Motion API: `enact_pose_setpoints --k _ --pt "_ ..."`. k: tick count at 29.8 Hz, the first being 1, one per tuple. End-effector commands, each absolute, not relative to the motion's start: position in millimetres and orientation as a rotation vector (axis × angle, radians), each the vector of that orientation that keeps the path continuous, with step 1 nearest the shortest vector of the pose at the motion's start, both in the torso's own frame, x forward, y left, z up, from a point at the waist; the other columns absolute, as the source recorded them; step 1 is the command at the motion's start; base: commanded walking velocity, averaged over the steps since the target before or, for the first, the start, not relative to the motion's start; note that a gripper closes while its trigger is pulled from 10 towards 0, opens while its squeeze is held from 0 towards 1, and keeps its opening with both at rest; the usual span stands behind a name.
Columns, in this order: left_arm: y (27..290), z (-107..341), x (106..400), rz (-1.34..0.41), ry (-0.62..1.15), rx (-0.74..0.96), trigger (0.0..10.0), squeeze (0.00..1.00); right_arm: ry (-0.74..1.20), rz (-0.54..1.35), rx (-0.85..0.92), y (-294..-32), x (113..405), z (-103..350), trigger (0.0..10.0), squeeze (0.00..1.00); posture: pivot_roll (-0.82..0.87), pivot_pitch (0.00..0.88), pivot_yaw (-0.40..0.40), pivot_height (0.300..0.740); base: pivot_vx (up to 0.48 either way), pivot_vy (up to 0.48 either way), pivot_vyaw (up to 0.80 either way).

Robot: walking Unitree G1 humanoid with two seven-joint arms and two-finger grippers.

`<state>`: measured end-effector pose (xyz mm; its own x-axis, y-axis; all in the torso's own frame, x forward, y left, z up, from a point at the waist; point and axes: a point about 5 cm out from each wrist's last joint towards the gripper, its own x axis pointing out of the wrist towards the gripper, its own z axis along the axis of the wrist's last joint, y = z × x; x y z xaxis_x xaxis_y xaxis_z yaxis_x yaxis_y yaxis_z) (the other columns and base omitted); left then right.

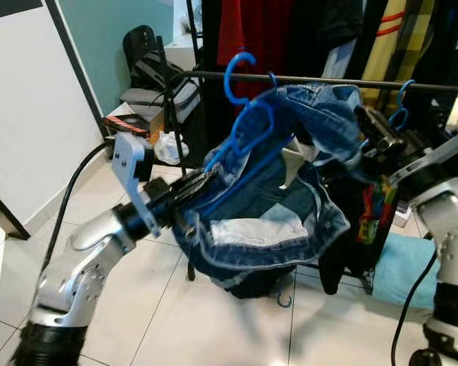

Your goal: Hang hanger

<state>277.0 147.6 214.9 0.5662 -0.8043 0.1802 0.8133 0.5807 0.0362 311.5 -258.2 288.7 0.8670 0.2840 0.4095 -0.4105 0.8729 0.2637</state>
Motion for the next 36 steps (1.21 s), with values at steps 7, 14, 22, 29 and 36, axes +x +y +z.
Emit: enact_pose_setpoints --k 7,14,22,29,36 --pt "146.8 221.1 262.3 -1.08 -0.205 0.014 10.0 0.0 -0.391 0.301 0.359 -268.8 314.7 292.8 0.0 0.0 -0.16 0.0 0.065 0.74 0.0 0.0 0.0" --pt "140.3 231.8 245.9 -1.239 -0.259 0.023 10.0 0.0 -0.252 0.163 0.308 -281.7 325.5 274.2 0.0 0.0 -0.16 0.0 0.056 0.74 0.0 0.0 0.0" --pt "145.4 241.4 236.6 -1.346 -0.292 0.053 10.0 0.0 -0.147 0.075 0.281 -289.7 330.8 260.2 0.0 0.0 -0.16 0.0 0.058 0.74 0.0 0.0 0.0" --pt "151.6 248.2 242.1 -1.307 -0.349 0.026 10.0 0.0 -0.051 0.099 0.259 -281.7 333.1 243.9 0.0 0.0 -0.16 0.0 0.058 0.74 0.0 0.0 0.0" --pt "161.9 252.7 244.6 -1.293 -0.388 -0.011 10.0 0.0 0.1 0.1 0.269 -272.2 336.2 218.0 0.0 0.0 -0.16 0.0 0.059 0.74 0.0 0.0 0.0"
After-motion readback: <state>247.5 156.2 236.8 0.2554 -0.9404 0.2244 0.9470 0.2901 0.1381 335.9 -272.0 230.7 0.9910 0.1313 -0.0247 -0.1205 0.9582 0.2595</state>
